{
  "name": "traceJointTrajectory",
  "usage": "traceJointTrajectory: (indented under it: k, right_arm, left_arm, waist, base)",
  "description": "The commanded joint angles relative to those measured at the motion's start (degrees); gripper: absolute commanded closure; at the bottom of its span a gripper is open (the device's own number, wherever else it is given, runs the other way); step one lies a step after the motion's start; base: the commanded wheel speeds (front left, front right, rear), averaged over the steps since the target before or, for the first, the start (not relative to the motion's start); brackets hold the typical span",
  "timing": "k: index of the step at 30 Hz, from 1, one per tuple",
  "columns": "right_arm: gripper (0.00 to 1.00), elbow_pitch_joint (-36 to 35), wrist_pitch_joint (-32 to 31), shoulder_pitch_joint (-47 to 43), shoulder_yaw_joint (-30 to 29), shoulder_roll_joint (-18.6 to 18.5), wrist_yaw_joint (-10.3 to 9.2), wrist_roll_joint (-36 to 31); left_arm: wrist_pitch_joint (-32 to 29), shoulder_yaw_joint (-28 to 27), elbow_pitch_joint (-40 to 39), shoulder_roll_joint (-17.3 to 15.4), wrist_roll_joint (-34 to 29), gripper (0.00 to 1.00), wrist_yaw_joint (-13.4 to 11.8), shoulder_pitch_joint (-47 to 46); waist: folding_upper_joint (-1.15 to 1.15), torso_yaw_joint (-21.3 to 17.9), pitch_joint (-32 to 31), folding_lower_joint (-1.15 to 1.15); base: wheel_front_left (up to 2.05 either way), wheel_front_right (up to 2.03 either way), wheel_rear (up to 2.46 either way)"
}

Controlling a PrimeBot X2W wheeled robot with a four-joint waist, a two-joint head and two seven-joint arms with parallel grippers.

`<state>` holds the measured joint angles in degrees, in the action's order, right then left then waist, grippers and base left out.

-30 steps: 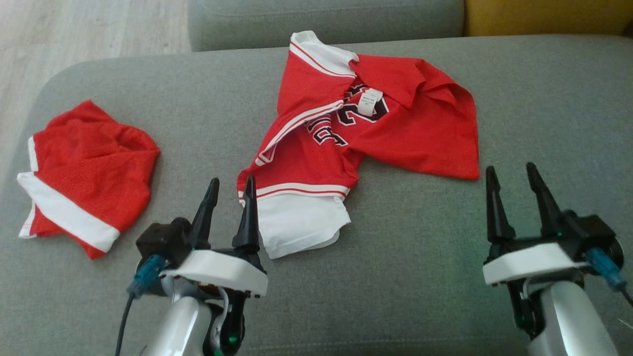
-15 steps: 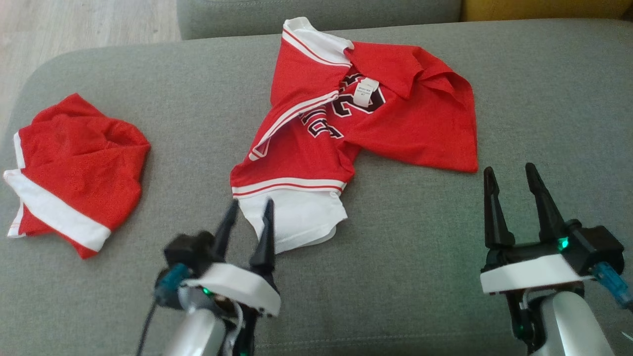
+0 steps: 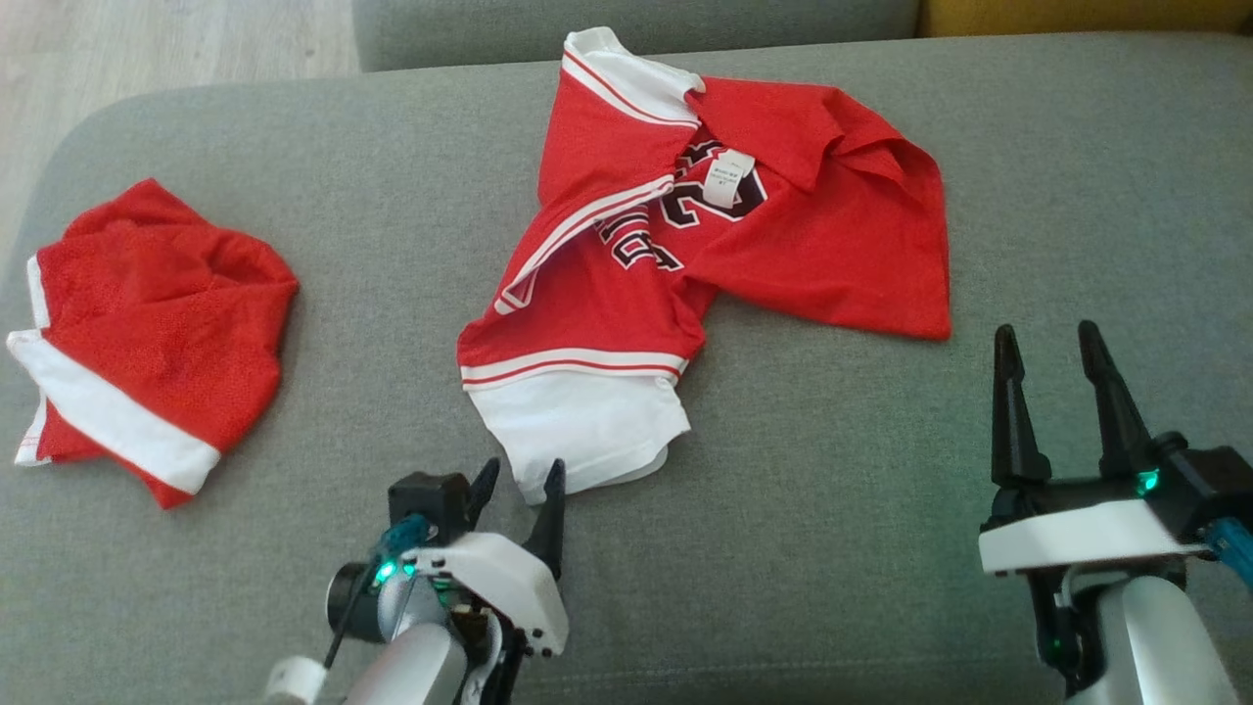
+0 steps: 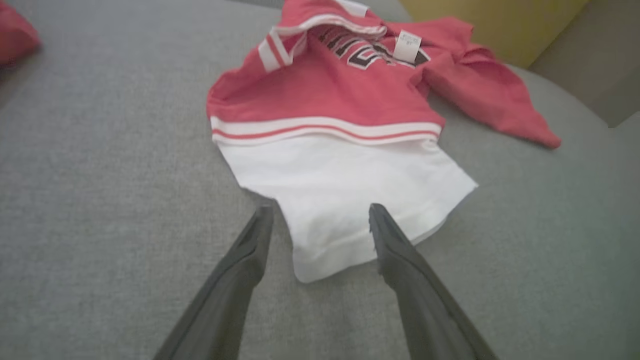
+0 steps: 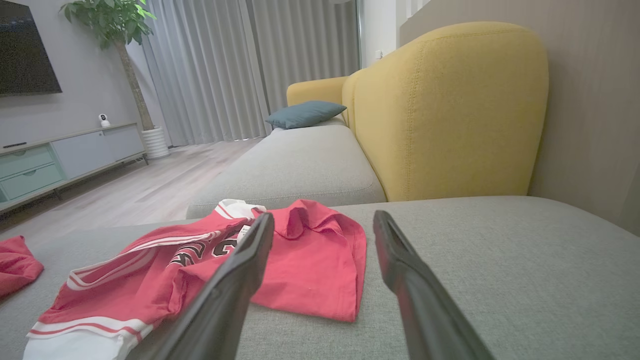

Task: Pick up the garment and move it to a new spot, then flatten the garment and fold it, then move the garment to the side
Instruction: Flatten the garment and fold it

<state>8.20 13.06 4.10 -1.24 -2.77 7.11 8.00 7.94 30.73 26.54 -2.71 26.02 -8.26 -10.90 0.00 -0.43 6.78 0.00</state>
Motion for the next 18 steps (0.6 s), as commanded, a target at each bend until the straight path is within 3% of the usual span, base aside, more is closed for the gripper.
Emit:
traceJointTrajectory:
  k: [1,7,18]
  right_arm:
    - [0.0,-2.17,0.03,1.87,0.89,-0.11,0.37,-0.12]
    - [0.0,-2.21,0.13,2.4,0.47,-0.11,0.37,-0.03]
    - [0.0,-1.74,0.36,3.06,0.13,-0.11,0.37,0.17]
  left_arm:
    - [-0.21,-1.62,-1.03,-0.33,-0.45,0.0,-0.69,-2.51]
    - [-3.11,-1.65,1.81,-0.44,-0.68,0.0,-3.11,-3.33]
    - [-2.58,-1.17,2.82,-0.48,0.02,0.0,-2.3,-5.01]
  waist:
    - [0.0,-0.07,0.11,0.0]
    - [0.0,-0.55,0.63,0.0]
    - [0.0,-2.28,1.72,0.0]
  base:
    - [0.0,0.0,0.0]
    - [0.0,0.0,0.0]
    - [0.0,0.0,0.0]
